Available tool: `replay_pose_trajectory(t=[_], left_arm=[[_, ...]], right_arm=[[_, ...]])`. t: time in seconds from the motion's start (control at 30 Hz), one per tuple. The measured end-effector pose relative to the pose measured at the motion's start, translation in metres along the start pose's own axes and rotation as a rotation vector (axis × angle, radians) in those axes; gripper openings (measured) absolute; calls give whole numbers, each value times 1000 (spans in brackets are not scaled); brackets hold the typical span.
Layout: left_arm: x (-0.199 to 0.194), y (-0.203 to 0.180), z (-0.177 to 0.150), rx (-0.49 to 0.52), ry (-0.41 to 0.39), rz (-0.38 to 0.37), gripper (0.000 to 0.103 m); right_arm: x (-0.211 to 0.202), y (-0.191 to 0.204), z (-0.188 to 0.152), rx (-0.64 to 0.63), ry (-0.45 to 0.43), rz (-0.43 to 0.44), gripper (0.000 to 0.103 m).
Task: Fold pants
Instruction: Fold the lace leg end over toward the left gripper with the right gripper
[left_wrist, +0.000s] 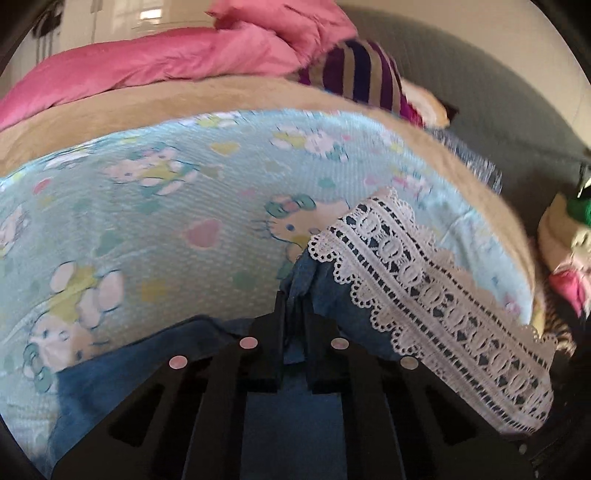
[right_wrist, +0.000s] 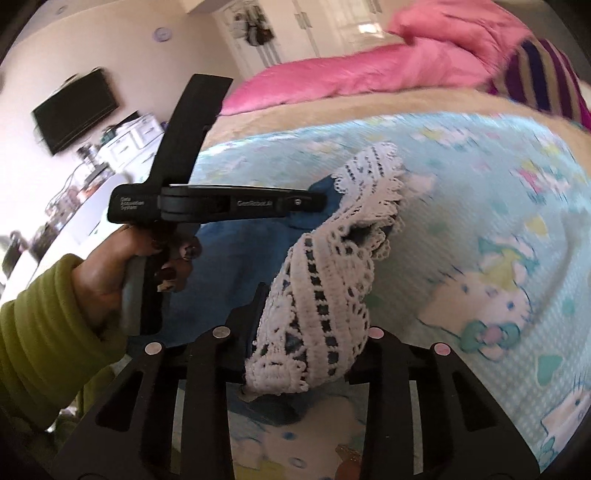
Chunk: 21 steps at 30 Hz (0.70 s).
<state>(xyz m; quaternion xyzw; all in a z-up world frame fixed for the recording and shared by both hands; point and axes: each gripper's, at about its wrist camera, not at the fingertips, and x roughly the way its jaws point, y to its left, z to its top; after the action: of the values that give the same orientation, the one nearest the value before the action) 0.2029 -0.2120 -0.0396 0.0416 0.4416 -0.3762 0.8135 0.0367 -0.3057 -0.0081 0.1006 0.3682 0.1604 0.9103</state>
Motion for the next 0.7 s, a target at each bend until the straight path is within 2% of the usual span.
replay_pose_trajectory(t=[0.2, 0.27, 0.33, 0.43, 0.6, 0.7], left_arm=[[-36, 35, -15, -91, -54, -14, 8], [-48, 56, -26, -162, -69, -4, 13], [-59, 74, -36, -222, -89, 43, 25], [-87, 104, -58, -319, -127, 90, 31], [-133, 149, -104, -499, -227, 56, 35], [-142, 160, -122, -543, -242, 40, 35]], right_arm=[[19, 54, 2, -147, 34, 49, 25], [30, 72, -2, -204, 55, 48, 25], [42, 90, -8, -265, 81, 37, 25], [51, 120, -23, -376, 111, 19, 25], [67, 159, -44, -530, 165, 0, 26], [73, 170, -50, -551, 191, 14, 29]])
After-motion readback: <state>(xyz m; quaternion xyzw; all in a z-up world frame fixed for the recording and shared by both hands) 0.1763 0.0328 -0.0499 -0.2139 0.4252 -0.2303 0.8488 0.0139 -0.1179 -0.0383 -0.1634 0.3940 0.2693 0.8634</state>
